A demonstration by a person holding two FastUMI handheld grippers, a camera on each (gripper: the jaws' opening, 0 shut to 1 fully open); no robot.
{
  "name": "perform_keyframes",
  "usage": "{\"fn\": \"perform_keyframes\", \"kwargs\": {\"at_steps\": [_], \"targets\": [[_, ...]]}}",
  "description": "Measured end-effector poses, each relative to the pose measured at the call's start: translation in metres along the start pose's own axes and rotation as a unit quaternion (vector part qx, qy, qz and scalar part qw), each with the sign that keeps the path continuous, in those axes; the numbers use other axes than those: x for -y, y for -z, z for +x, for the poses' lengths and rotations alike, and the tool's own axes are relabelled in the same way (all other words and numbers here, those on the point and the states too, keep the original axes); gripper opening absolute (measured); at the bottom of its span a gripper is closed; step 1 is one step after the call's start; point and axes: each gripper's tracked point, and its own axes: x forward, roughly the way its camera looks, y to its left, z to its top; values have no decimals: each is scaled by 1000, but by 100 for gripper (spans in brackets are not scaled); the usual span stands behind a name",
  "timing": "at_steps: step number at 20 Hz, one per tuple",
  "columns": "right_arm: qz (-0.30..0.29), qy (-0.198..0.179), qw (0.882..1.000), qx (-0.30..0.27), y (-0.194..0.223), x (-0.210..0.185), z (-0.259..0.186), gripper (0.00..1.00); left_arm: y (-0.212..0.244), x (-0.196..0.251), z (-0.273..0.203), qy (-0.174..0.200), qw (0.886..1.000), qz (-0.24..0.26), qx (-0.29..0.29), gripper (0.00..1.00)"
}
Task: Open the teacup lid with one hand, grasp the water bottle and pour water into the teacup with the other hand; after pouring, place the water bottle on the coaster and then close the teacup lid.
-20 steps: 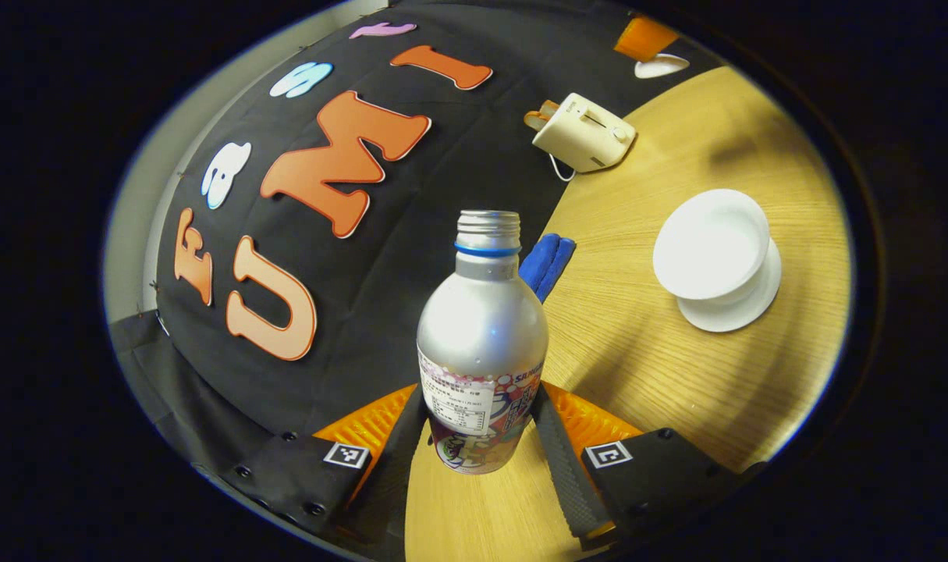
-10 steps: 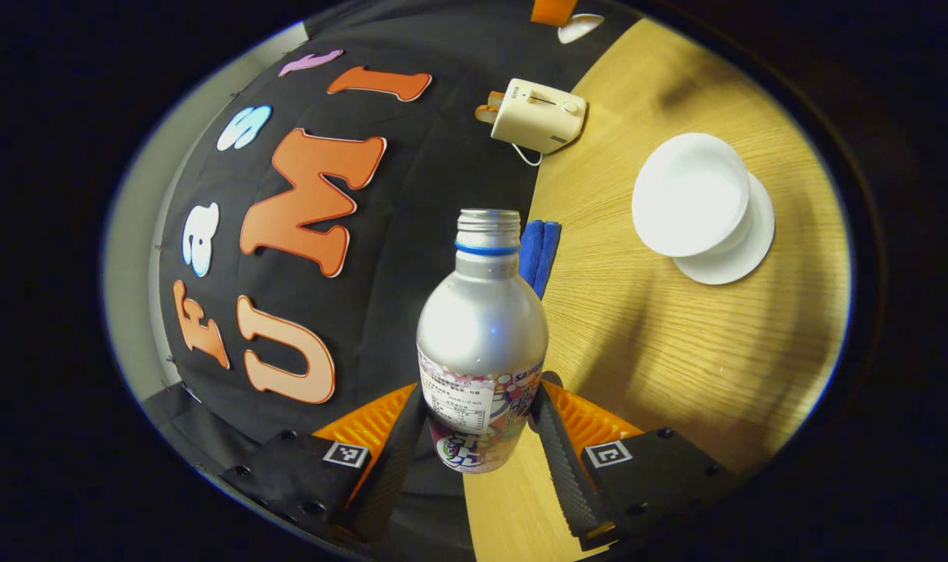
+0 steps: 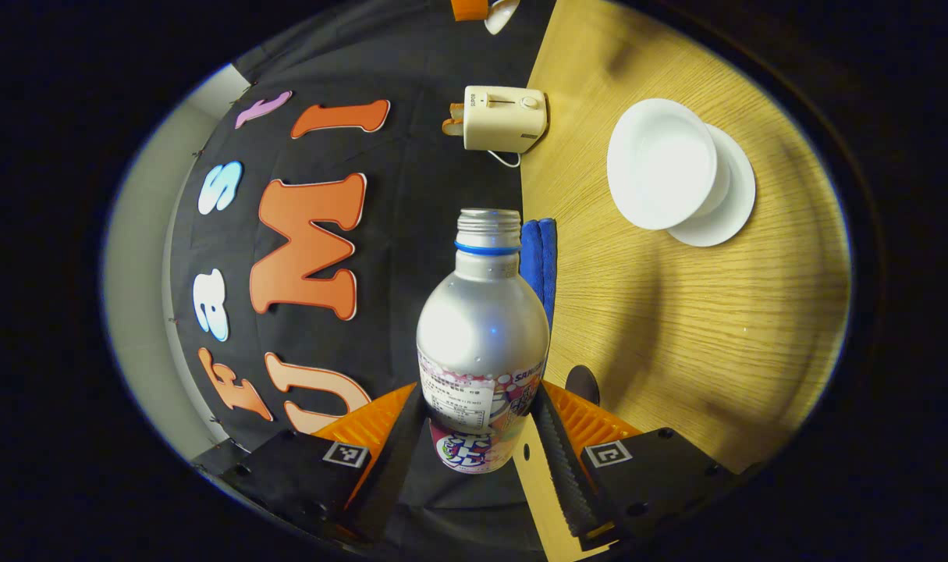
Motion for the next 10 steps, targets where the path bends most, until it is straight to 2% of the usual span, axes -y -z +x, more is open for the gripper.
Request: {"fn": "perform_keyframes", "kwargs": {"at_steps": [2,8,9,10], "targets": [[0,3,1000,2,0,2,-1,23,-4,-4,1,-1,1000,25,11,88],[-2,7,1000,3,0,4,-3,23,-19,-9,5,-3,997,74,32,83],[-2,7,1000,4,0,4,-4,23,-21,-9,5,-4,996,81,35,88],[-2,7,1000,3,1,4,-3,23,-22,-11,5,-4,995,88,39,88]]}}
